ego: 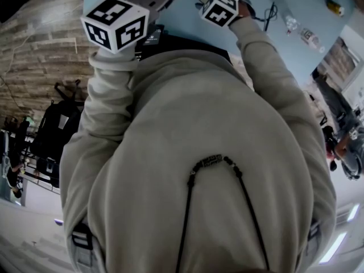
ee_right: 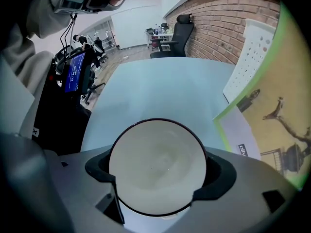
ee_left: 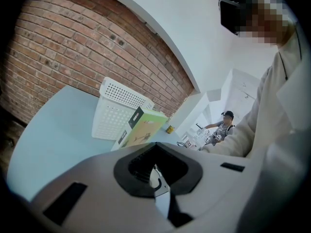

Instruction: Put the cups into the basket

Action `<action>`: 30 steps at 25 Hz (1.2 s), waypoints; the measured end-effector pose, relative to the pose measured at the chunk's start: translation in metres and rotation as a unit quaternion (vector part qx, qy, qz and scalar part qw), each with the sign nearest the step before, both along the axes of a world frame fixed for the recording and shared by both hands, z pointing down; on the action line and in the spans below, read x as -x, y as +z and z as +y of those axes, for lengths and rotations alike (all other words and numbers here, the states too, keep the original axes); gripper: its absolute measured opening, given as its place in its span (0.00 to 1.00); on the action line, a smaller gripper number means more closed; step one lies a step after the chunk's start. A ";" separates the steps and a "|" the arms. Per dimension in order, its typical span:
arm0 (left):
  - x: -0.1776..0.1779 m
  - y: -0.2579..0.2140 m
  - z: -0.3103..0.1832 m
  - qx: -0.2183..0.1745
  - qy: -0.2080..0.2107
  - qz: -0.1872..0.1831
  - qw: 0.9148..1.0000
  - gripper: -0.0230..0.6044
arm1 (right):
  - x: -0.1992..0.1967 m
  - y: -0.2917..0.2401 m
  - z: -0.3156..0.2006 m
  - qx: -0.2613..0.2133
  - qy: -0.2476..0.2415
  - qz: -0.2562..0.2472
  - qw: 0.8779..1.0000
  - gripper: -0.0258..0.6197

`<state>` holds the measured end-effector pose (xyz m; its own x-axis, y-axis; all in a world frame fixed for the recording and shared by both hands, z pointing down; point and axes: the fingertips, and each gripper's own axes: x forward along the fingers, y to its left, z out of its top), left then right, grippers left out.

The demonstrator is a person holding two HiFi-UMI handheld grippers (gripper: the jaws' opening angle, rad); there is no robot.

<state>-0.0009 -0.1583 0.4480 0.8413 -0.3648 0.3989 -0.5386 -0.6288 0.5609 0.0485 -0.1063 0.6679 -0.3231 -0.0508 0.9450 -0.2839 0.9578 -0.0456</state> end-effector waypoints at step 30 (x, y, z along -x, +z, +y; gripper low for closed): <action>-0.004 -0.010 0.018 0.002 0.034 0.008 0.999 0.03 | -0.026 -0.036 -0.011 0.008 0.090 -0.004 0.996 0.69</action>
